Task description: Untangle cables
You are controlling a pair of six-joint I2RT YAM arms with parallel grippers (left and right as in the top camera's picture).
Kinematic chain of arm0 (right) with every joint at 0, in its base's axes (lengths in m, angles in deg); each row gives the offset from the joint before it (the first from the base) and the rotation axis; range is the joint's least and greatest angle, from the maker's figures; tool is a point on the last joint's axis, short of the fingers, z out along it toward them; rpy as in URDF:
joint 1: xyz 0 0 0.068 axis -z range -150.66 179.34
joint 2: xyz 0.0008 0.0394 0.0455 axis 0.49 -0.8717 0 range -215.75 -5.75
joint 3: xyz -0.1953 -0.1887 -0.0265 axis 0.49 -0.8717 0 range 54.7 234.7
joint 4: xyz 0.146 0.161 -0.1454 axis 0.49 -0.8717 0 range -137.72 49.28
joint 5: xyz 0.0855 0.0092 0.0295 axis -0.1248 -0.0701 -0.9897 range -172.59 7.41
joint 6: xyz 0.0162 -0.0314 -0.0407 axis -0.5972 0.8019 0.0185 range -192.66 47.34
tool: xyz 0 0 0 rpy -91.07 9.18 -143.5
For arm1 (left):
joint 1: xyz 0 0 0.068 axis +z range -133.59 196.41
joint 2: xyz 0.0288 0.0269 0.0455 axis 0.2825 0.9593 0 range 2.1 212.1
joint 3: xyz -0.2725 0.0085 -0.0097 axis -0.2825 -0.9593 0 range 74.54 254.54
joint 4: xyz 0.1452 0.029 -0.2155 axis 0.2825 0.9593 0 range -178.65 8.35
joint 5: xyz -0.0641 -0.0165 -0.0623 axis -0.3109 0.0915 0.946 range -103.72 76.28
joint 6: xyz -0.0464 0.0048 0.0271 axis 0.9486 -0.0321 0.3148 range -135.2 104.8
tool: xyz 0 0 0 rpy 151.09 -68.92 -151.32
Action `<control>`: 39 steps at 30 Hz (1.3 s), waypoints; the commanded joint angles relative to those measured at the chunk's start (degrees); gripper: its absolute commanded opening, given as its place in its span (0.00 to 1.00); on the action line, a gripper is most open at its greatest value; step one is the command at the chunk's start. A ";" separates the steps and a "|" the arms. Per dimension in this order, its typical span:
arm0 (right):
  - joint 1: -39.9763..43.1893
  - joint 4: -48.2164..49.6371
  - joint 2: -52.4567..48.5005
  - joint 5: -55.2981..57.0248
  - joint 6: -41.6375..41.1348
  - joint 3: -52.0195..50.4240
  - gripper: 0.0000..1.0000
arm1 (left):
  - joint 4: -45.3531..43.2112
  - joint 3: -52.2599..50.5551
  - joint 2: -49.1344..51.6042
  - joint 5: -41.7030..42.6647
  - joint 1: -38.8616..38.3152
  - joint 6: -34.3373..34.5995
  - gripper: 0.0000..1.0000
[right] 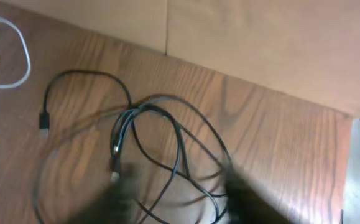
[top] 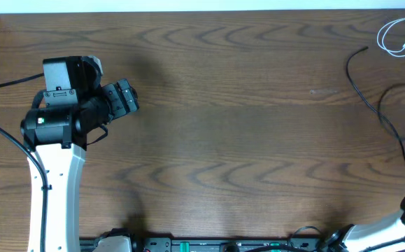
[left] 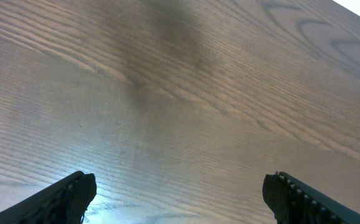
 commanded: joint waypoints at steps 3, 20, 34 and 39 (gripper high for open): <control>0.13 -0.31 -1.81 -6.64 -0.66 0.24 0.99 | 0.13 0.76 0.31 0.09 0.20 0.48 0.91; -21.77 -11.47 11.30 -44.19 24.44 0.26 0.99 | 0.15 0.76 0.31 0.07 0.20 0.48 0.92; -27.98 -18.49 28.61 -39.69 24.20 0.24 0.99 | 0.15 0.76 0.31 0.09 0.20 0.48 0.92; -27.96 -19.45 31.87 -39.69 24.20 0.24 0.99 | 0.15 0.76 0.31 0.07 0.20 0.48 0.92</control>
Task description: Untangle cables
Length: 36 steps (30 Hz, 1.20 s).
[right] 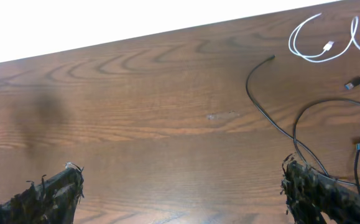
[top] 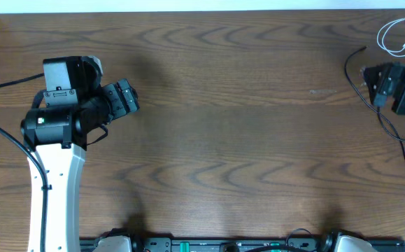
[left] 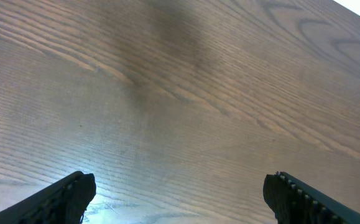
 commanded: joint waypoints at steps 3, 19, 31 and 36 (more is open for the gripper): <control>-0.09 -2.21 1.77 1.64 1.07 0.26 0.99 | 0.09 0.76 0.31 0.09 0.20 0.48 0.92; -6.10 17.68 8.46 1.79 8.55 -17.66 0.99 | 0.09 0.76 0.31 0.07 0.20 0.48 0.92; -12.52 57.22 37.59 1.73 14.91 -65.11 0.99 | 0.09 0.76 0.31 0.07 0.20 0.48 0.92; -13.86 67.76 49.33 1.79 14.97 -81.24 0.99 | 0.09 0.76 0.31 0.07 0.20 0.48 0.92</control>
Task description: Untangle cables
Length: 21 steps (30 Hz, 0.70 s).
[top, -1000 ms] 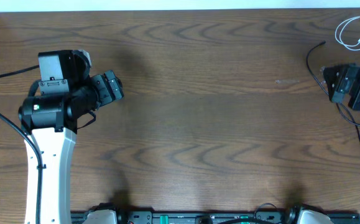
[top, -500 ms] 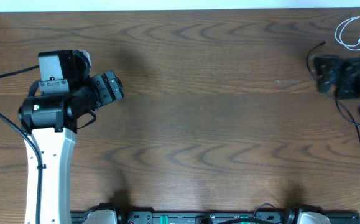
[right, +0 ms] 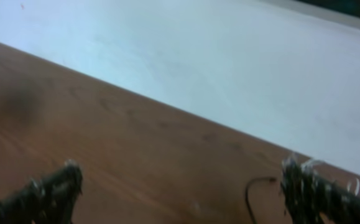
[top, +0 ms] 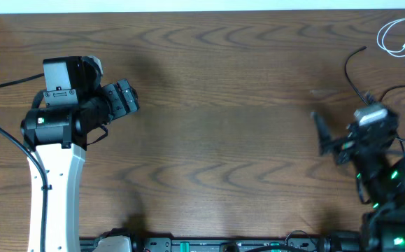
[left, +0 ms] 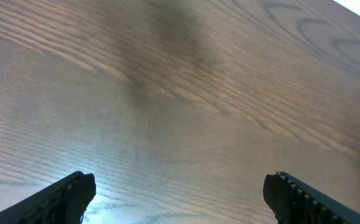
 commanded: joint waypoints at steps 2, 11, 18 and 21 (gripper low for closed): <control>-1.46 5.88 7.87 -0.02 0.74 -10.97 0.99 | 0.02 0.76 0.31 0.07 0.20 0.50 0.92; -4.72 18.08 20.81 0.11 0.72 -29.31 0.99 | 0.02 0.76 0.31 0.07 0.20 0.50 0.92; -6.23 17.35 25.94 0.11 0.72 -34.21 0.99 | 0.02 0.76 0.31 0.07 0.20 0.50 0.92; -6.38 15.02 27.43 0.11 0.72 -34.21 0.99 | 0.02 0.76 0.31 0.09 0.20 0.50 0.92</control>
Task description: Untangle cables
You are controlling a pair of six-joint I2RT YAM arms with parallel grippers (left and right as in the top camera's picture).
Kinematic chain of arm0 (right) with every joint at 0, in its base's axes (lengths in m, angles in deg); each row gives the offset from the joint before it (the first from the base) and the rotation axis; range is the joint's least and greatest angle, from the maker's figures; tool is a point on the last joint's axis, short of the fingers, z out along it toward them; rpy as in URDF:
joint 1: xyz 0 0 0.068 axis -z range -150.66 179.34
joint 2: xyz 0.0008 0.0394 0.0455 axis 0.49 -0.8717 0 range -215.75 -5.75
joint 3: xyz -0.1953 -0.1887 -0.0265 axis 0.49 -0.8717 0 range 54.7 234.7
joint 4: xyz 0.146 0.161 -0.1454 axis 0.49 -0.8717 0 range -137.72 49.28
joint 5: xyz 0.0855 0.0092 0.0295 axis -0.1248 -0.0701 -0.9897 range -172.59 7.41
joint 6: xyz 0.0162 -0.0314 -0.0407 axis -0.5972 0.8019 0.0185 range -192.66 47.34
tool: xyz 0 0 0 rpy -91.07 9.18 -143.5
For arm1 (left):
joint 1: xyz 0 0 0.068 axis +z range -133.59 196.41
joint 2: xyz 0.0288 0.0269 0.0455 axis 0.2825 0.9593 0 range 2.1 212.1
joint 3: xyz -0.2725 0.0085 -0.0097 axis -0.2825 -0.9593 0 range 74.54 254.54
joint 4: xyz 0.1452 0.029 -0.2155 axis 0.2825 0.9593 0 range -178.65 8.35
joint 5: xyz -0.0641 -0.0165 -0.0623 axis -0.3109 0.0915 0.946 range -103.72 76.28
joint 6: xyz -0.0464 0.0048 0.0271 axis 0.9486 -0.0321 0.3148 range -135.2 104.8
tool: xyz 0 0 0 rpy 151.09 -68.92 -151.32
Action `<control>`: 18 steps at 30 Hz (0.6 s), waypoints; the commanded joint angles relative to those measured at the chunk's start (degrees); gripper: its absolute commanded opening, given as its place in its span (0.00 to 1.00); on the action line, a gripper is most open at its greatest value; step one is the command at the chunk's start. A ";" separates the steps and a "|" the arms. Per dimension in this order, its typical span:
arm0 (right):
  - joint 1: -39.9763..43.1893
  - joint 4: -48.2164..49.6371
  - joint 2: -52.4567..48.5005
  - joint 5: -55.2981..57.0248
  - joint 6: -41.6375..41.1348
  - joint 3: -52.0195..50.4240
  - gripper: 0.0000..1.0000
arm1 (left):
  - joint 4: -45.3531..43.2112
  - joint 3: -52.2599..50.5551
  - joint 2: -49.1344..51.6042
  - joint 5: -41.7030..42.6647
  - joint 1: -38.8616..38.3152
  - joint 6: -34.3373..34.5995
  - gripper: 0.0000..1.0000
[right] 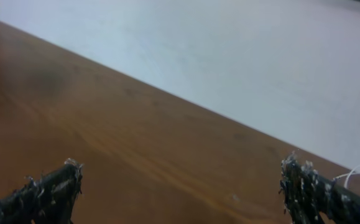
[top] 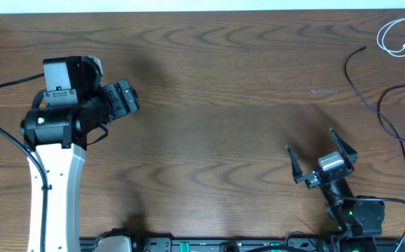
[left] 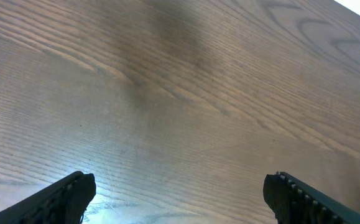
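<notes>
Black cables (top: 391, 115) lie in loose curves at the table's right edge, running out of the overhead view. A coiled white cable (top: 400, 38) lies in the far right corner; a bit of it shows in the right wrist view. My right gripper (top: 316, 152) stands open near the front right, left of the black cables and holding nothing. My left gripper (top: 129, 98) is open at the far left over bare wood, and its dark fingertips (left: 68, 194) show wide apart in its wrist view.
The brown wooden table (top: 223, 105) spreads between the two arms. A white wall (right: 229, 56) stands behind the table's far edge. The left arm's white link (top: 52, 189) and a black supply cable run along the left side.
My right gripper has moved from the right middle of the table toward the front edge and now points at the far wall. The left arm and the cables have not moved.
At first my right arm was nearly out of the overhead view, its camera over the tangled black cables. Then the gripper stood open by those cables at the right edge, later further left at mid-table, and now near the front. The left arm has stayed still.
</notes>
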 commanded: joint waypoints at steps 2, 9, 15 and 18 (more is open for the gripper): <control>-0.48 -3.21 2.54 -0.22 0.46 -0.20 0.99 | 0.02 0.76 0.31 0.07 0.20 0.50 0.92; -0.48 -4.92 2.64 -0.96 -3.39 -0.20 0.99 | 0.02 0.76 0.31 0.07 0.20 0.50 0.92; -0.48 -4.92 2.62 -0.96 -3.39 -0.20 0.99 | 0.02 0.76 0.31 0.07 0.20 0.50 0.92; -0.48 -4.92 2.62 -0.96 -3.39 -0.20 0.99 | 0.02 0.76 0.31 0.07 0.20 0.50 0.92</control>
